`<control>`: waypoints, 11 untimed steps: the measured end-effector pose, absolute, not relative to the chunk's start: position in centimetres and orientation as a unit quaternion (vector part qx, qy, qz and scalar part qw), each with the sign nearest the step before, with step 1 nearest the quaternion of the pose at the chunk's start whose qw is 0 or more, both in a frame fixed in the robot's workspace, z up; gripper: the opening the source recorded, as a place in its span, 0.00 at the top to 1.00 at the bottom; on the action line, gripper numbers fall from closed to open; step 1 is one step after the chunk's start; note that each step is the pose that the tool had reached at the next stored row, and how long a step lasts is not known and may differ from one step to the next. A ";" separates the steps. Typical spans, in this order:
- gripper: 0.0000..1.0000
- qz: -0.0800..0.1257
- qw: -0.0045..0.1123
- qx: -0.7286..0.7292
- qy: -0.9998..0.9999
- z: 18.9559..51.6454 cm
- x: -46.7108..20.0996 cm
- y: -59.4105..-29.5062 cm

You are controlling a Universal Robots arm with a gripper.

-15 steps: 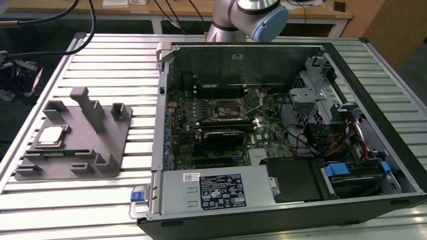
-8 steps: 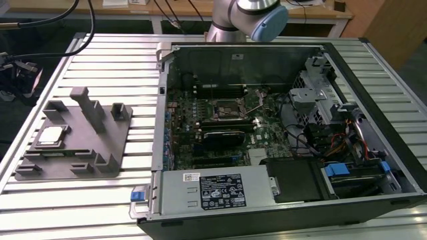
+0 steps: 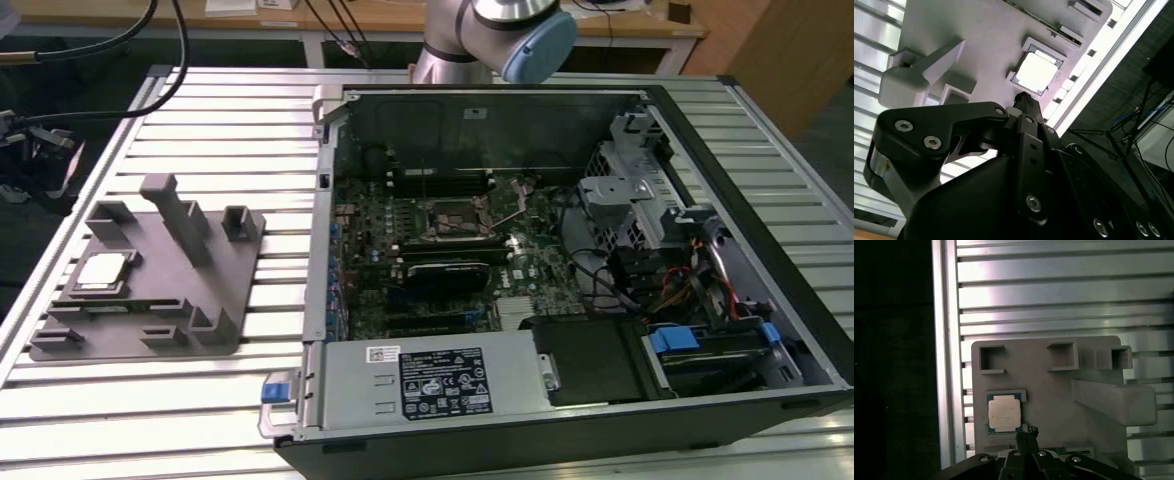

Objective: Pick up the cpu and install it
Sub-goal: 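Pick up the cpu and move it towards the insertion slot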

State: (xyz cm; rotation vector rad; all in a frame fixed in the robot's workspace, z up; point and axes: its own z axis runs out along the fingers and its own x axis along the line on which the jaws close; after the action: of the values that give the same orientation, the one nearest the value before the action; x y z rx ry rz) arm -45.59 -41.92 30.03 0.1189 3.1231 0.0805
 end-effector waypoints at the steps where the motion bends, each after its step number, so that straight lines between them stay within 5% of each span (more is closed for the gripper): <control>1: 0.89 0.026 0.008 0.038 0.999 29.9 -45.6 -41.9; 11: 0.89 0.026 0.008 0.038 0.999 28.1 -46.3 -41.9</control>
State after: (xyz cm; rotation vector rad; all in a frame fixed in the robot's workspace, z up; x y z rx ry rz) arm -46.29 -41.91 28.13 0.1191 3.1233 0.0804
